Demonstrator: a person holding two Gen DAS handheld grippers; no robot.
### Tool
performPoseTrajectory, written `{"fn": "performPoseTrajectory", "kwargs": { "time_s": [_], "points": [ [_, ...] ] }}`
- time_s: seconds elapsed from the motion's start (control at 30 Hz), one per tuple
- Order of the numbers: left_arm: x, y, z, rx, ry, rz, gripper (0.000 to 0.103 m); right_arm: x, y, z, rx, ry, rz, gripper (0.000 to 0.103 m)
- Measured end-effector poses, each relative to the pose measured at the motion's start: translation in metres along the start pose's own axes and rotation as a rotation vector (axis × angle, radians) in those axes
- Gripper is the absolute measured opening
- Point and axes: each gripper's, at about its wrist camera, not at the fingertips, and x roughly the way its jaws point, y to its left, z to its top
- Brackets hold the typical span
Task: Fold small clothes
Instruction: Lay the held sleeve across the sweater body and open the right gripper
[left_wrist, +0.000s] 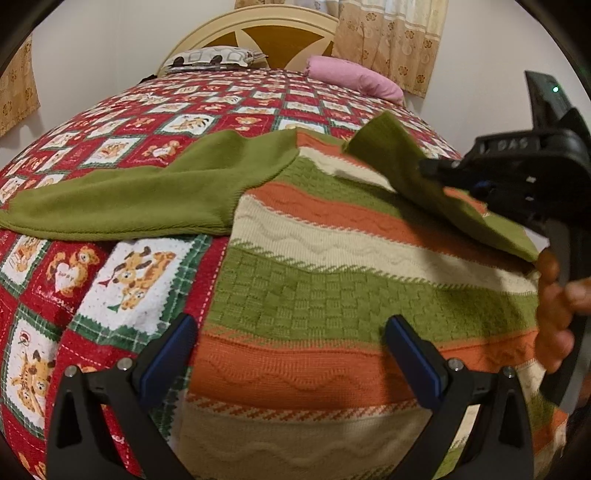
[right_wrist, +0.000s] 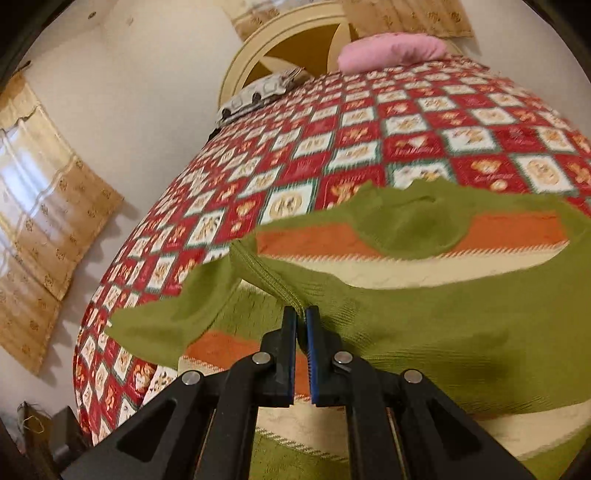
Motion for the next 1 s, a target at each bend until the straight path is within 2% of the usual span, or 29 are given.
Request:
{"fn": "performPoseTrajectory", "kwargs": {
  "time_s": [0.2,0.4,0.5,0.57,0.63,0.7,0.83,0.9,1.0],
  "points": [
    [0.000,0.000,-0.001,0.000,-0.001,-0.001,0.103,0.021,0.007,-0.006,-0.011,0.018,0.038,0.005],
    [0.001,0.000,0.000,0.002,0.002,-0.001,0.103,0.055,0.021,-0.017,-0.063,0.106,0.044,0.005],
    [0.001,0.002,-0.001,0.001,0.003,-0.003,0.103,0.055,0.023,-0.022,-0.080,0.102,0.035,0.009],
    [0.001,0.002,-0.001,0.000,0.002,-0.004,0.103,0.048,0.024,-0.023,-0.086,0.114,0.058,0.022],
    [0.000,0.002,-0.001,0.000,0.000,-0.003,0.103,0.028,0.024,-0.026,-0.112,0.104,0.076,0.023],
    [-0.001,0.002,-0.002,-0.002,-0.003,-0.004,0.103,0.004,0.016,-0.028,-0.113,0.055,0.075,0.023],
    [-0.008,-0.001,0.000,0.029,-0.014,0.006,0.103,-0.065,-0.033,-0.035,-0.023,-0.073,-0.008,0.024],
    [-0.018,-0.010,0.011,0.080,-0.042,0.013,0.103,-0.102,-0.069,-0.041,0.035,-0.128,-0.084,0.024],
    [-0.031,-0.025,0.044,0.126,-0.111,0.033,0.103,-0.151,-0.127,-0.051,0.100,-0.184,-0.277,0.024]
  ]
}}
